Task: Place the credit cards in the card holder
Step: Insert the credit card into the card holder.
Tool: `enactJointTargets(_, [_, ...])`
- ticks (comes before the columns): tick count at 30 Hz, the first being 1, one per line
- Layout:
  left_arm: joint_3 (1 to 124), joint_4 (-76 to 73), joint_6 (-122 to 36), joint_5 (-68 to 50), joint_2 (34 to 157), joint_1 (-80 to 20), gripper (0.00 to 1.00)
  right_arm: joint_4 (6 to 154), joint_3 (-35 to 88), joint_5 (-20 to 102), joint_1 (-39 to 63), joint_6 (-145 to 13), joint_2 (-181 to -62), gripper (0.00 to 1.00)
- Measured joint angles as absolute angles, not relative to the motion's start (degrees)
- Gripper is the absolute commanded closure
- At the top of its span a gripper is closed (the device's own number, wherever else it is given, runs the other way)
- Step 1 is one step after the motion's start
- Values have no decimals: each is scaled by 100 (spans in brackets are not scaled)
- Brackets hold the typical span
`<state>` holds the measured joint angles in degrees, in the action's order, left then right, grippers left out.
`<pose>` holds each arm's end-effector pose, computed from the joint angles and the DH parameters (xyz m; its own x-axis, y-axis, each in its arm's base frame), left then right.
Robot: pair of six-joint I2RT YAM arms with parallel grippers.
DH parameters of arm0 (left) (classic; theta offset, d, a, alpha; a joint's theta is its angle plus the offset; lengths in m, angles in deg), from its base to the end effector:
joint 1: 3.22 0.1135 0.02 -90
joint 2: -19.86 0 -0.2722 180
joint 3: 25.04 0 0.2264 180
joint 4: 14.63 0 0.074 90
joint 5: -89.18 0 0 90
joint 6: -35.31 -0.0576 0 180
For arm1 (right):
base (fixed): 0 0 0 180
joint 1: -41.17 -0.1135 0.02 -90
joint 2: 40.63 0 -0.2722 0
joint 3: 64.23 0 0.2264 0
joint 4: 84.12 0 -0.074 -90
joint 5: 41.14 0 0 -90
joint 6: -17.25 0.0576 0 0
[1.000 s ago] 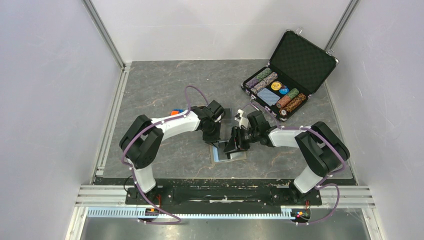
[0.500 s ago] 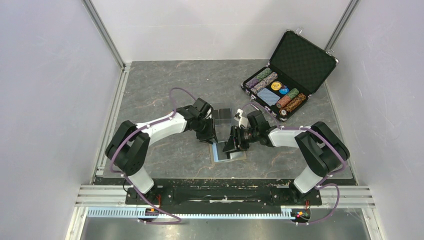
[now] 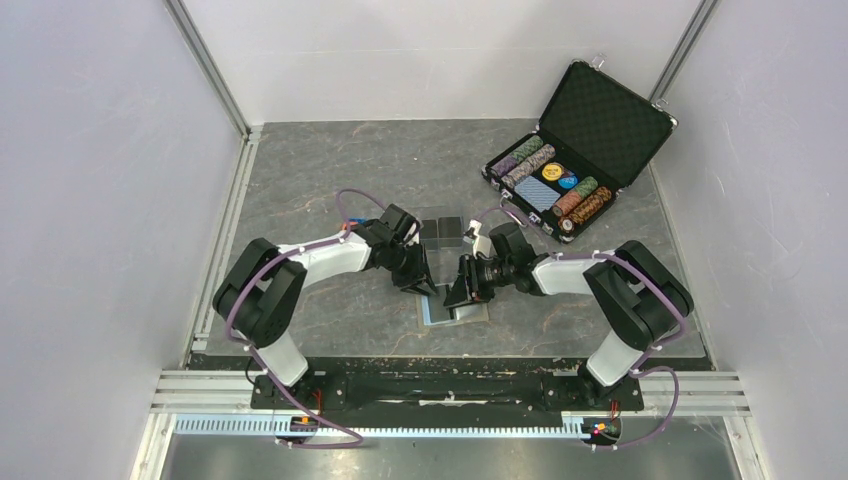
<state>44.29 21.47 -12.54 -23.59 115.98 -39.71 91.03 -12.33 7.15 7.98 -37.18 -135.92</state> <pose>0.2352 -0.2017 0.1690 -0.9937 -0.0346 -0.1067 0.0314 0.8271 -0.5612 0.2197 0.1895 0.1417 -0.9612 -0.1098 -0.2530 -0.2709 0.5484 0.7911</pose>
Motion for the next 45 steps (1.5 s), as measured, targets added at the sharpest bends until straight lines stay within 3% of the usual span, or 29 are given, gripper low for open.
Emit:
enactJointTargets(7, [4352,2139,-1254,-2339,11729,-4004,62,9119,-1233,719,763,-3681,-13605,61])
enactJointTargets(17, [4597,2626,-1275,-1878,11740,-4271,62,9121,-1233,717,763,-3678,-13607,59])
enactJointTargets(24, [4698,2814,-1295,-1696,11724,-4356,54,9125,-1233,712,743,-3678,-13629,46])
enactJointTargets(34, [4695,2775,-1291,-1664,11257,-4354,60,8695,-995,774,649,-3904,-13515,34])
enactJointTargets(45, [4575,2825,-1289,-1592,11294,-4354,63,8037,-726,1021,575,-4319,-13415,59])
